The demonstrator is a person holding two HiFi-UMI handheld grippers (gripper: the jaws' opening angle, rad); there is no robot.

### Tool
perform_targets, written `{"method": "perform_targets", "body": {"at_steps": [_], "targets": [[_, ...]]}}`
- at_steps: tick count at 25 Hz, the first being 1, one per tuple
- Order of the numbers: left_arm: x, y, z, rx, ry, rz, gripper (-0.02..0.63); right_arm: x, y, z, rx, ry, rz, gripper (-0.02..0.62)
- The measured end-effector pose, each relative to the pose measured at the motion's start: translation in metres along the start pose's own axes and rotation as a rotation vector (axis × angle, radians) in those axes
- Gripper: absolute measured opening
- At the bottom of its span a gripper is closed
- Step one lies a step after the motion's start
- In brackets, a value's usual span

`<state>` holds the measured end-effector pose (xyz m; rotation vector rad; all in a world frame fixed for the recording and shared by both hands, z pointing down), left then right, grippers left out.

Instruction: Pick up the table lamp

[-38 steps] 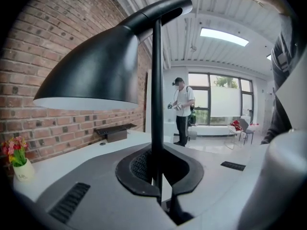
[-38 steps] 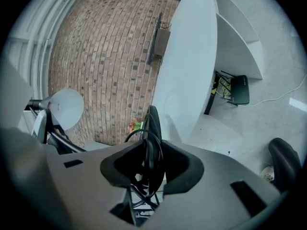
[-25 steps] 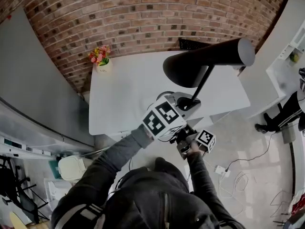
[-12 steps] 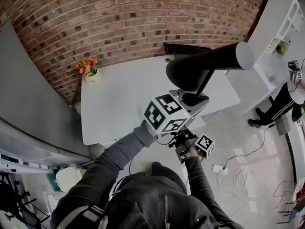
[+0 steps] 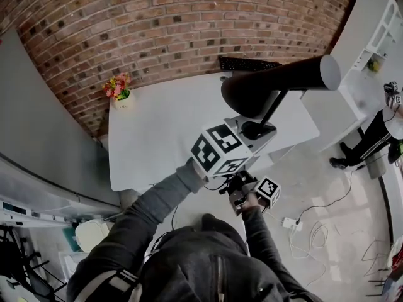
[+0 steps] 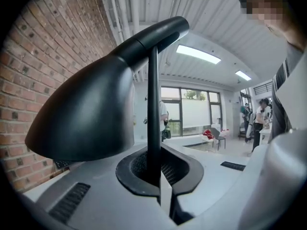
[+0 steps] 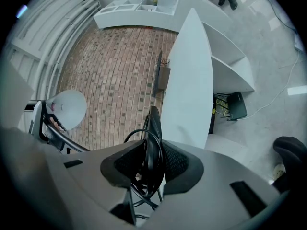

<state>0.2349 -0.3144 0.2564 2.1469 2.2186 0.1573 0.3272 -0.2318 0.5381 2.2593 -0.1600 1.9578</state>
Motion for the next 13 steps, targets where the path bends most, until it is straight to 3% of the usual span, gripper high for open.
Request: {"method": "perform_targets", "body": {"at_steps": [13], "targets": [[-0.009,0.003,0.001,0.0,-0.016,0.009,0.003,-0.001,0.006,0.009,-0.014,-0.008,0.009,0.106]]}}
Point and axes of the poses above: the fingertips, and each gripper's own axes: y forward along the fingers, x to its right, z out of its top, the point moved 10 cm from there along -y, backward along the fingers, and after that the axes turned 5 degrees about z, right-handed, at the moved point
